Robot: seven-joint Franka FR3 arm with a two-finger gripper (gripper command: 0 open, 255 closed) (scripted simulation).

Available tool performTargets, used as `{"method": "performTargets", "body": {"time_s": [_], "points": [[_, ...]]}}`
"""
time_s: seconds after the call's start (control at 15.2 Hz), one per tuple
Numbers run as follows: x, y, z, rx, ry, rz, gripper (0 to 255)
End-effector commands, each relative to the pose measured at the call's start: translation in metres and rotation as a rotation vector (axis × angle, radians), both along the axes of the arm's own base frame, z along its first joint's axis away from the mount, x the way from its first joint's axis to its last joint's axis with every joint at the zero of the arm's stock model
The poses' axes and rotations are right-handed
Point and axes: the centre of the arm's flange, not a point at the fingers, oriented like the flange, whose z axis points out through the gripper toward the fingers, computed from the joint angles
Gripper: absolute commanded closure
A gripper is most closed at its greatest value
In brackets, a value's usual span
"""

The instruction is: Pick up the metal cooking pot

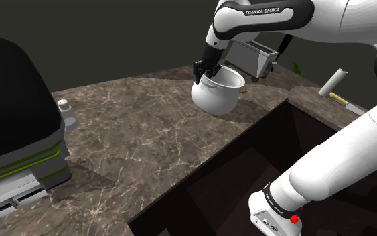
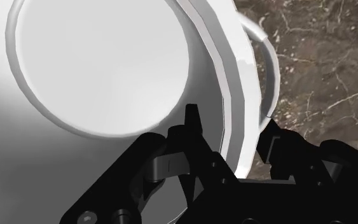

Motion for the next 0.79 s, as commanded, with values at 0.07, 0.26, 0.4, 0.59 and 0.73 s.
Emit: {"method": "performTargets", "body": {"time_s": [0.07,0.26,0.4,0.59,0.73], "points": [[0.0,-0.001,0.004,0.0,0.001,0.0,255],[0.0,-0.001,0.02,0.0,0.001,0.0,255],[0.0,-0.001,0.03,0.0,0.001,0.0,255],[0.0,-0.001,0.046,0.0,0.001,0.0,255],[0.0,-0.001,0.057,0.0,0.001,0.0,255]]}}
